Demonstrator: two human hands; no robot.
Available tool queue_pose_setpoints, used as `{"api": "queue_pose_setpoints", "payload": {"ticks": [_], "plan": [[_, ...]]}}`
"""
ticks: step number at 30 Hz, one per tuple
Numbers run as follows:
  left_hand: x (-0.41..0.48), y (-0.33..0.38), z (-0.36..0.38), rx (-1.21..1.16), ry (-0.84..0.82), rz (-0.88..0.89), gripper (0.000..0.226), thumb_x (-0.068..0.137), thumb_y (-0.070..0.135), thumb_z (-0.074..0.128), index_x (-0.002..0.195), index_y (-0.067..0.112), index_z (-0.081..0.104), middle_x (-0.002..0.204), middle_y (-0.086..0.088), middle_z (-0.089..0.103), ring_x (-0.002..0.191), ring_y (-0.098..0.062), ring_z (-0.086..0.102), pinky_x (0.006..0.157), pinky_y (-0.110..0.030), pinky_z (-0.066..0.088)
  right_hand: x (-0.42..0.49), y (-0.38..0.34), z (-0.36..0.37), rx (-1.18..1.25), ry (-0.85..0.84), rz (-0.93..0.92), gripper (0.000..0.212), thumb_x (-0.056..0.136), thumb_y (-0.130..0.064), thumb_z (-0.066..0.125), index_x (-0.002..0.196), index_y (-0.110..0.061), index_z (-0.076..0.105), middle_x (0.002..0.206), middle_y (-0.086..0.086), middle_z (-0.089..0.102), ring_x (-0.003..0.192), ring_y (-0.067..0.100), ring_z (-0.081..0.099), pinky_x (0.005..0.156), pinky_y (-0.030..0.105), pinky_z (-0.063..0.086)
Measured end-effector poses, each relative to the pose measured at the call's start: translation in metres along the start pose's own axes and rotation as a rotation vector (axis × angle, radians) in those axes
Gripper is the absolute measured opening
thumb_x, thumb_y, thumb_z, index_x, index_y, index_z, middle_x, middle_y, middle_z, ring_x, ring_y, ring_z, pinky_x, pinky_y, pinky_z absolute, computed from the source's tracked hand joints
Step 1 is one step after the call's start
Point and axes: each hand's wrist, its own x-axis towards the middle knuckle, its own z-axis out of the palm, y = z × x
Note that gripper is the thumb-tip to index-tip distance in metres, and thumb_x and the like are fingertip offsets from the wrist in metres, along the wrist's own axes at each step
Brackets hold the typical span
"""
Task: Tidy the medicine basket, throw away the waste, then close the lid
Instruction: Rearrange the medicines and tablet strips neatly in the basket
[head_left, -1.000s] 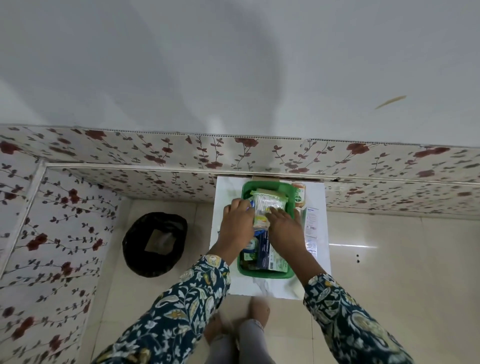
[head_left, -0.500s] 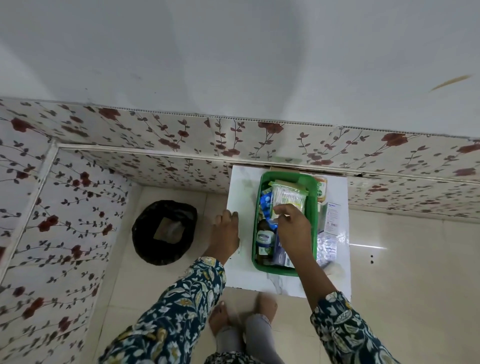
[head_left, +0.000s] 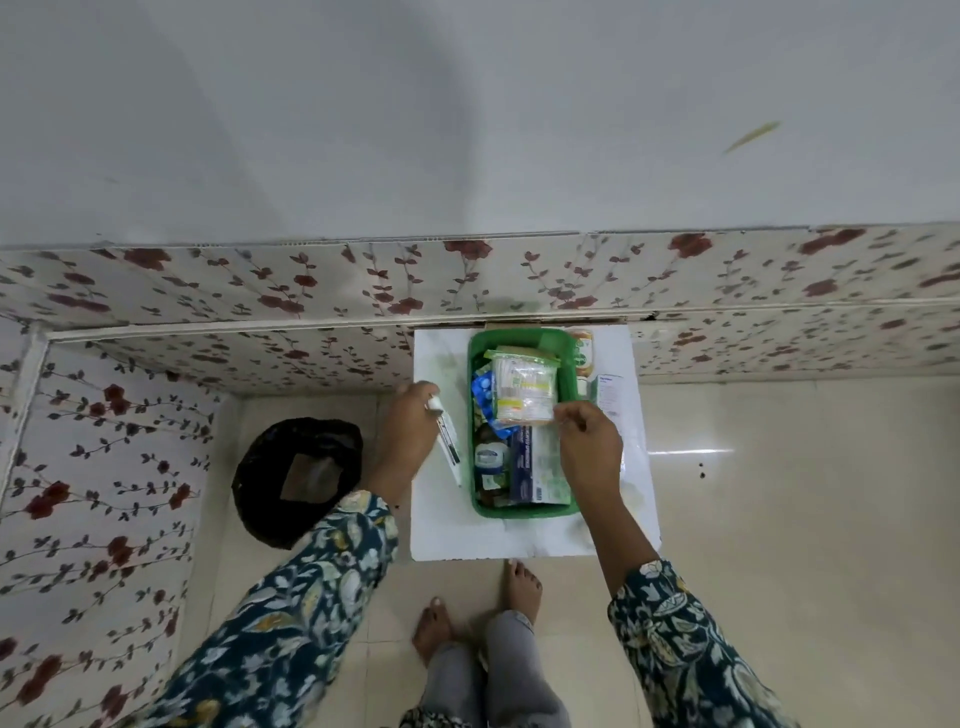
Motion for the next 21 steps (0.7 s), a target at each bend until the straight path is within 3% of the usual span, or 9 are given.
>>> {"api": "queue_pose_setpoints", "payload": {"ticks": [2,5,9,14,17,21], "plan": [[-0.001,0.021,-0.016,0.074,-0.011,0.072,0.031,0.086,-0.006,0.054,0.116,-0.001,0.061,0.121,-0.023,0.049,0.108,-0.035,0.053,0.093,-0.034,0.043,0.000,0.015,-0.017,-0.058,0.075,0.075,0.023,0.089,-0.005,0.044,0.098,-0.005,0.065,0.106,0.014,0.068,0.089,0.023,0.057,0.075,0.026,0.041],[-0.005,0.053,-0.021,0.115,-0.060,0.170,0.028,0.087,-0.004,0.055,0.114,0.000,0.062,0.118,-0.021,0.048,0.104,-0.034,0.054,0.090,-0.038,0.046,0.002,0.048,-0.034,-0.271,0.104,0.242,0.027,0.088,-0.009,0.045,0.110,0.000,0.056,0.118,0.021,0.059,0.108,0.036,0.055,0.085,0.035,0.045],[-0.015,0.079,0.010,0.188,-0.215,0.288,0.029,0.090,-0.002,0.050,0.117,0.004,0.060,0.121,-0.016,0.046,0.103,-0.031,0.054,0.085,-0.036,0.045,0.001,0.086,-0.032,-0.353,0.030,0.530,0.061,0.086,-0.030,0.057,0.131,0.000,0.030,0.136,0.022,0.038,0.125,0.042,0.040,0.102,0.046,0.038],[-0.016,0.074,0.040,0.274,-0.292,0.325,0.037,0.089,-0.007,0.050,0.124,0.004,0.056,0.122,-0.014,0.047,0.109,-0.026,0.052,0.083,-0.023,0.039,0.004,0.100,-0.027,-0.352,0.068,0.443,0.052,0.089,-0.015,0.051,0.132,0.001,0.027,0.133,0.024,0.038,0.119,0.045,0.045,0.097,0.048,0.043],[-0.023,0.067,0.042,0.373,-0.304,0.346,0.041,0.087,-0.009,0.048,0.125,0.004,0.054,0.122,-0.013,0.047,0.108,-0.029,0.054,0.087,-0.033,0.046,0.000,0.092,-0.039,-0.290,0.104,0.393,0.052,0.085,-0.009,0.055,0.129,0.001,0.031,0.132,0.023,0.040,0.119,0.042,0.045,0.092,0.048,0.045],[-0.036,0.054,0.040,0.613,-0.214,0.412,0.047,0.082,-0.009,0.049,0.125,0.009,0.051,0.126,-0.009,0.048,0.113,-0.028,0.048,0.090,-0.037,0.044,-0.016,0.059,-0.056,-0.209,0.193,0.131,0.053,0.083,-0.012,0.057,0.131,-0.002,0.036,0.132,0.019,0.046,0.119,0.037,0.048,0.093,0.046,0.047]]}}
